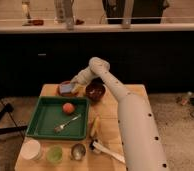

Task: Wipe red bowl with sponge

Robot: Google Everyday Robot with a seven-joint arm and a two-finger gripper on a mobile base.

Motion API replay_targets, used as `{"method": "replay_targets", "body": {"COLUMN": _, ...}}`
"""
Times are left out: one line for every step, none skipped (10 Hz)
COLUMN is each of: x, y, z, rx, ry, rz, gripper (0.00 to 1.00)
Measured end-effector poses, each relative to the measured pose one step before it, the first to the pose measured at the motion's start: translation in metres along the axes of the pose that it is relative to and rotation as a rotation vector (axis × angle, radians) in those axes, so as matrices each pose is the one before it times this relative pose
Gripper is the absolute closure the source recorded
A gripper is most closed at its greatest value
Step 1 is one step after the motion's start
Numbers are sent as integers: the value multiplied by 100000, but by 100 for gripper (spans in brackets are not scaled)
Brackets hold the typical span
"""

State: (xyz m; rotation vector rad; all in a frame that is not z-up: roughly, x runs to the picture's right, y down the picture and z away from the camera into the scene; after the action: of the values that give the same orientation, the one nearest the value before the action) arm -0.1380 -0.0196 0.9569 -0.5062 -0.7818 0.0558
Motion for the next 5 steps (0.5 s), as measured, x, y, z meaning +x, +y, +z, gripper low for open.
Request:
{"method": "replay_targets", "body": {"x": 153, "y": -89, "z": 189, "rx": 85, "ry": 480, "rz": 524, "gripper": 83}}
{"method": "replay_targets", "body": {"x": 165, "y": -152, "z": 285, "rx": -18, "ry": 528, "rz": 643, "gripper": 83}}
{"method": "replay_targets", "body": {"x": 205, "y": -104, "z": 136, "rx": -117, "ry": 441, "rz": 538, "gripper": 83}}
{"method": "replay_targets", "body": {"x": 169, "y": -78, "z": 180, "rx": -291, "ry": 130, "rz": 547, "gripper": 83}}
{"method": "replay_targets", "body": {"x": 214, "y": -24, "z": 323, "rx": -761, "ry": 123, "rz": 641, "gripper": 83}}
